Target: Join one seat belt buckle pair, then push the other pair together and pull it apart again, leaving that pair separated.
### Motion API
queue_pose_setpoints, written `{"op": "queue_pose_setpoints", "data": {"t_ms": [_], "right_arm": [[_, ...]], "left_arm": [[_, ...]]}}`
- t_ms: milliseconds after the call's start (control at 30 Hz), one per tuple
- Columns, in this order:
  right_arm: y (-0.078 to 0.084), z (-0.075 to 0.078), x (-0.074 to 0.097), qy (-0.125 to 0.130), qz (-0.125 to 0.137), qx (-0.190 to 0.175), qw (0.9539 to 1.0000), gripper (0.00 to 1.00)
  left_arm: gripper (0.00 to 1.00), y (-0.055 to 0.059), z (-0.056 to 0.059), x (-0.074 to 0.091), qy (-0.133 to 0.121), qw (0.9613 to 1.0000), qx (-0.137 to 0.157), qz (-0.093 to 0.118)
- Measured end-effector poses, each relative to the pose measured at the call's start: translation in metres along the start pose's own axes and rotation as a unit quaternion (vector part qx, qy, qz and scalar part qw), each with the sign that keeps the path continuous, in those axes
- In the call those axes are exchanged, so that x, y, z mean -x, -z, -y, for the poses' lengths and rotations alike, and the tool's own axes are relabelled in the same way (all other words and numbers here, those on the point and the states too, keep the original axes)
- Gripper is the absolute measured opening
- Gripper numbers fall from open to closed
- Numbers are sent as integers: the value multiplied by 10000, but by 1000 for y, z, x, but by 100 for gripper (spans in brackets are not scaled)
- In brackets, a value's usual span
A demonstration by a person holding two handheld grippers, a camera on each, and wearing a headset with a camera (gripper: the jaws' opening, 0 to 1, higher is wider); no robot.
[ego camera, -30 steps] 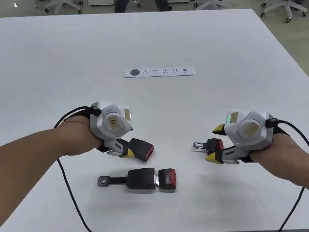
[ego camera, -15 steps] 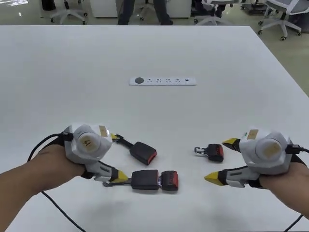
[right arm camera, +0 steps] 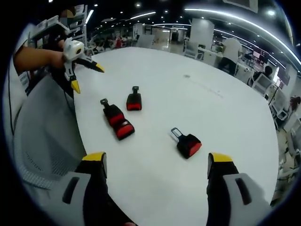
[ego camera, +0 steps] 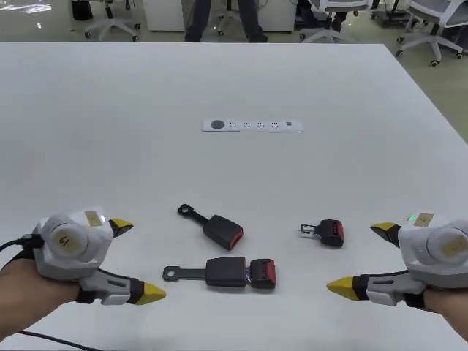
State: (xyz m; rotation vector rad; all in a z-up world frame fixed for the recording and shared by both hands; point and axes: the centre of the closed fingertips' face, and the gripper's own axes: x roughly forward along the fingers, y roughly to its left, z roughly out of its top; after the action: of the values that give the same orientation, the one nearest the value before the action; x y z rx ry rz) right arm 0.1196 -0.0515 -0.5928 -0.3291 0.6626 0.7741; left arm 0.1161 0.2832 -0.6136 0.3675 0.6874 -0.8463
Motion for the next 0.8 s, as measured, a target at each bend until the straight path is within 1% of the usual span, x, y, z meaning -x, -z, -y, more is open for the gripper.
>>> {"op": "queue_pose_setpoints", "data": {"t_ms": [33,67,100,133,167,200,233,300,367,433,500,567,600,667,733,767,800], "right_arm": [[2,-1,1,8,15,-51,10000,95],[3,-1,1,13,16,-72,10000,98],[7,-3,1,13,-31,-167,9999,99],[11,-4,1,5,-82,-194,9998,100],[13,-5,0,22,-64,-166,9998,100],[14,-6,0,37,-57,-147,9999,100],[16,-6,0,48,-44,-148,9999,100],[16,-6,1,80,-1,-173,9998,100],[14,-6,2,128,47,-170,9998,100],[14,-8,3,129,62,-209,9997,100],[14,-8,3,134,46,-194,9997,100],[15,-10,3,131,48,-184,9997,100],[16,-11,3,130,42,-190,9997,100],[19,-14,2,104,-1,-205,9997,100],[27,-15,-2,94,-92,-192,9997,100],[28,-16,-2,83,-124,-187,9997,100],[29,-16,-2,78,-129,-187,9997,100]], "left_arm": [[95,3,0,2,0,10000,8,12],[98,13,-3,4,-73,9998,187,-1],[100,20,-5,5,-107,9994,336,-64],[100,17,-5,9,-145,9992,362,-24],[100,18,-6,10,-166,9989,430,42],[100,22,-6,11,-170,9985,512,37],[100,24,-6,11,-175,9984,530,29],[100,22,-2,12,-213,9983,533,36],[100,19,-2,13,-239,9978,609,143],[100,18,1,13,-221,9975,639,199],[100,15,8,11,-155,9972,685,250],[100,10,15,10,-98,9959,818,374],[100,11,13,9,-90,9955,853,416],[100,6,16,10,-103,9948,857,546],[100,-1,18,12,-113,9938,820,741],[100,-2,18,13,-119,9937,825,749],[100,1,14,13,-135,9933,851,770]]}}
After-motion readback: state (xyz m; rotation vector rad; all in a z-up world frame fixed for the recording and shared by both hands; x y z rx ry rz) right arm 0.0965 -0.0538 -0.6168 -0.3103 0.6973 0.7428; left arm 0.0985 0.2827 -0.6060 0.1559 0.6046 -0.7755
